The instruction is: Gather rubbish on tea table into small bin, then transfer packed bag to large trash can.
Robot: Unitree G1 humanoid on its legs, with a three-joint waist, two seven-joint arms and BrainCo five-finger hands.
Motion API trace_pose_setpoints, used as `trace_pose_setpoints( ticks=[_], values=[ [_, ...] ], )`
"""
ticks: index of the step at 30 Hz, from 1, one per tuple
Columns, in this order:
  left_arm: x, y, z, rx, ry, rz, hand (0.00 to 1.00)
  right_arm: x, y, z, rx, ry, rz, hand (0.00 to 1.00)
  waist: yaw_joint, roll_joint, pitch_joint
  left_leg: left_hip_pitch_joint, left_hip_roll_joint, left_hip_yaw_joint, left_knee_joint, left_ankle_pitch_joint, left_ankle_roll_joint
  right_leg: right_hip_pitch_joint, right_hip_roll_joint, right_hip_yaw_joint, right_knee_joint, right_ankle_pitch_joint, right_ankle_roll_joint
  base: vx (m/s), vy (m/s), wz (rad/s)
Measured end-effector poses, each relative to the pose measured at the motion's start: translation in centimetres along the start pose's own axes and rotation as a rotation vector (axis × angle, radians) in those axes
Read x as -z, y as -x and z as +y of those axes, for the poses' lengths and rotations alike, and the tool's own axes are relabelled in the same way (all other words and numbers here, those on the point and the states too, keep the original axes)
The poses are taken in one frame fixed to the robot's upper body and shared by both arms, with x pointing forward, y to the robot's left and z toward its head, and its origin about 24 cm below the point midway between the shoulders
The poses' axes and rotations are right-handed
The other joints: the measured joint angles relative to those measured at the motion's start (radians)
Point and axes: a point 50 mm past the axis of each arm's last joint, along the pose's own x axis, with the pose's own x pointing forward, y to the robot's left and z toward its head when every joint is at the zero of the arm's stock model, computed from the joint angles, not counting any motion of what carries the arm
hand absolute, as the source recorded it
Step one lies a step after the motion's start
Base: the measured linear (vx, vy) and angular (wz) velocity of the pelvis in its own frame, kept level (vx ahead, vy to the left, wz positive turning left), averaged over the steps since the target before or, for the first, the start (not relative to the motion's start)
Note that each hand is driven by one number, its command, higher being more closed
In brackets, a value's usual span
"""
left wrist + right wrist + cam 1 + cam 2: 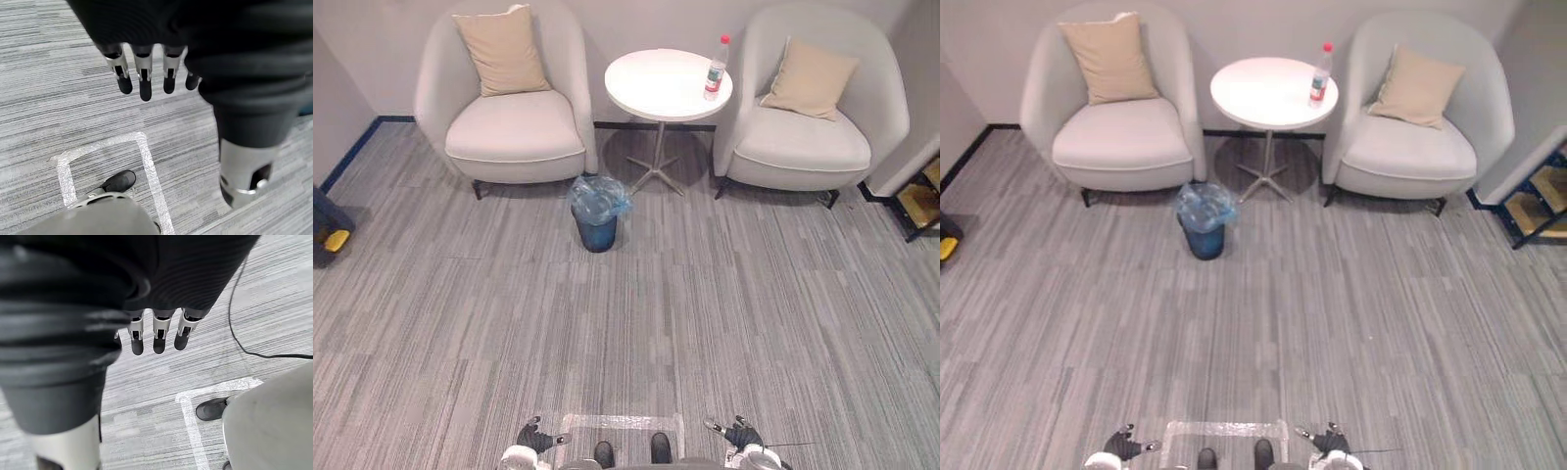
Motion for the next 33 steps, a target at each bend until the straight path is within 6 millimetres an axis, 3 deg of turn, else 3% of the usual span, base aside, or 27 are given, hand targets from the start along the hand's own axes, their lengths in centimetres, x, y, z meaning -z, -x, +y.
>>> trace_pose_setpoints(
  ticks=[4, 8, 11, 12, 13, 14, 15, 16, 20, 21, 22, 23, 24, 25, 27, 28, 30, 31, 33],
  values=[
    [-0.3, -0.1, 0.1, -0.009, 0.047, -0.004, 0.0, -0.4, -0.1, 0.1, -0.003, 0.002, -0.01, 0.0, -0.001, 0.006, 0.005, -0.024, 0.017, 0.038, 0.062, -0.042, -0.006, -0.046, 0.011, -0.019, 0.055, -0.014, 0.017, 0.11, -0.023, -0.41],
    [-2.9, -0.3, -1.6, 0.028, 0.103, -0.068, 0.0, -0.7, -0.2, -0.3, 0.004, 0.002, -0.018, 0.0, -0.008, 0.022, 0.016, -0.043, 0.028, 0.041, 0.18, -0.079, -0.031, -0.055, 0.004, -0.099, 0.157, -0.067, 0.02, 0.15, -0.055, 0.01],
    [-4.2, -0.2, -2.3, 0.047, 0.137, -0.107, 0.0, -0.7, -0.2, -0.5, 0.014, -0.041, -0.017, 0.0, -0.017, 0.024, 0.026, -0.144, 0.053, 0.021, 0.463, -0.143, -0.054, -0.027, -0.013, -0.136, 0.187, -0.121, -0.01, 0.13, -0.1, 0.32],
    [-4.3, -0.2, -2.4, 0.049, 0.143, -0.112, 0.0, -0.7, -0.2, -0.7, 0.022, -0.062, -0.018, 0.0, -0.015, 0.029, 0.035, -0.176, 0.067, 0.021, 0.557, -0.144, -0.057, -0.013, -0.014, -0.139, 0.189, -0.125, -0.009, 0.07, -0.075, 0.08],
    [-4.4, -0.1, -2.7, 0.052, 0.152, -0.117, 0.0, -0.9, -0.2, -1.1, 0.036, -0.084, -0.026, 0.0, -0.01, 0.045, 0.055, -0.226, 0.098, 0.024, 0.729, -0.132, -0.065, 0.026, -0.012, -0.135, 0.19, -0.14, -0.032, 0.05, -0.05, 0.0],
    [-4.4, -0.1, -2.7, 0.051, 0.154, -0.115, 0.0, -0.9, -0.2, -1.1, 0.036, -0.091, -0.027, 0.0, -0.008, 0.047, 0.061, -0.243, 0.103, 0.024, 0.782, -0.12, -0.068, 0.04, -0.015, -0.131, 0.19, -0.153, -0.046, 0.14, -0.019, -0.09],
    [-4.5, -0.2, -2.5, 0.044, 0.195, -0.113, 0.0, -1.2, -0.3, -1.2, 0.042, -0.111, -0.034, 0.0, -0.002, 0.058, 0.078, -0.297, 0.123, 0.022, 0.886, -0.147, -0.062, 0.06, -0.022, -0.122, 0.197, -0.182, -0.059, 0.14, 0.03, -0.16],
    [-4.4, -0.2, -2.5, 0.041, 0.217, -0.11, 0.0, -1.8, -0.4, -1.2, 0.047, -0.124, -0.051, 0.0, -0.002, 0.068, 0.081, -0.325, 0.128, 0.021, 0.88, -0.199, -0.059, 0.067, -0.033, -0.105, 0.2, -0.19, -0.064, 0.14, 0.03, -0.18],
    [-5.1, -0.1, -2.6, 0.044, 0.235, -0.144, 0.0, -2.4, -0.5, -0.8, 0.046, -0.154, -0.064, 0.0, 0.004, 0.061, 0.091, -0.396, 0.082, -0.016, 0.688, -0.212, -0.064, 0.083, -0.101, -0.067, 0.194, -0.216, -0.044, 0.17, 0.102, -0.28],
    [-5.1, -0.1, -2.8, 0.046, 0.236, -0.145, 0.0, -2.5, -0.5, -0.7, 0.044, -0.153, -0.066, 0.0, 0.005, 0.063, 0.091, -0.404, 0.043, -0.067, 0.533, -0.16, -0.075, 0.094, -0.122, -0.047, 0.185, -0.23, -0.027, 0.17, 0.131, -0.27],
    [-5.1, 0.0, -2.8, 0.047, 0.238, -0.143, 0.0, -2.5, -0.5, -0.7, 0.044, -0.152, -0.067, 0.0, 0.007, 0.067, 0.09, -0.399, 0.034, -0.09, 0.48, -0.138, -0.081, 0.095, -0.124, -0.038, 0.183, -0.236, -0.019, 0.24, 0.21, -0.55],
    [-4.9, 0.0, -3.1, 0.053, 0.249, -0.135, 0.0, -2.5, -0.5, -0.9, 0.045, -0.146, -0.066, 0.0, 0.01, 0.081, 0.088, -0.388, 0.03, -0.148, 0.391, -0.067, -0.079, 0.095, -0.116, -0.012, 0.185, -0.262, 0.0, 0.33, 0.322, -0.72],
    [-5.1, 0.0, -2.9, 0.049, 0.248, -0.144, 0.0, -2.5, -0.5, -0.8, 0.045, -0.145, -0.065, 0.0, 0.019, 0.071, 0.082, -0.387, 0.015, -0.145, 0.425, -0.042, -0.045, 0.094, -0.127, 0.018, 0.211, -0.293, 0.007, 0.29, 0.282, -0.72],
    [-5.0, 0.0, -2.8, 0.045, 0.246, -0.144, 0.0, -2.3, -0.5, -0.6, 0.041, -0.147, -0.06, 0.0, 0.022, 0.058, 0.078, -0.387, 0.008, -0.134, 0.435, -0.06, -0.037, 0.094, -0.137, 0.026, 0.226, -0.301, 0.015, 0.33, 0.257, -0.59],
    [-5.1, -0.1, -2.3, 0.036, 0.24, -0.145, 0.0, -2.2, -0.4, 0.0, 0.024, -0.149, -0.057, 0.0, 0.025, 0.032, 0.075, -0.358, 0.0, -0.09, 0.436, -0.105, -0.022, 0.018, -0.151, 0.045, 0.401, -0.31, 0.031, 0.41, 0.216, -0.61],
    [-5.0, -0.2, -2.1, 0.031, 0.235, -0.14, 0.0, -2.2, -0.4, 0.1, 0.019, -0.152, -0.061, 0.0, 0.034, 0.019, 0.075, -0.296, 0.0, -0.046, 0.41, -0.119, 0.001, -0.08, -0.153, 0.054, 0.625, -0.289, 0.101, 0.37, 0.186, -0.78],
    [-4.5, -0.2, -2.1, 0.03, 0.239, -0.125, 0.0, -2.6, -0.3, 0.2, 0.009, -0.156, -0.083, 0.0, 0.034, 0.019, 0.074, -0.229, -0.002, -0.027, 0.391, -0.145, 0.013, -0.162, -0.156, 0.041, 0.833, -0.278, 0.168, 0.34, 0.137, -0.57],
    [-4.2, -0.2, -2.3, 0.038, 0.223, -0.109, 0.0, -3.0, -0.3, 0.3, 0.004, -0.158, -0.101, 0.0, 0.024, 0.019, 0.074, -0.156, -0.004, -0.017, 0.358, -0.153, 0.012, -0.216, -0.17, -0.023, 0.952, -0.305, 0.129, 0.49, 0.133, -0.21],
    [-4.5, -0.1, -2.6, 0.049, 0.21, -0.117, 0.0, -3.6, -0.3, 0.4, -0.004, -0.143, -0.124, 0.0, 0.008, 0.034, 0.08, -0.064, 0.013, -0.014, 0.299, -0.153, 0.011, -0.279, -0.174, -0.159, 0.939, -0.345, 0.06, 0.46, 0.049, -0.04]
  ],
)
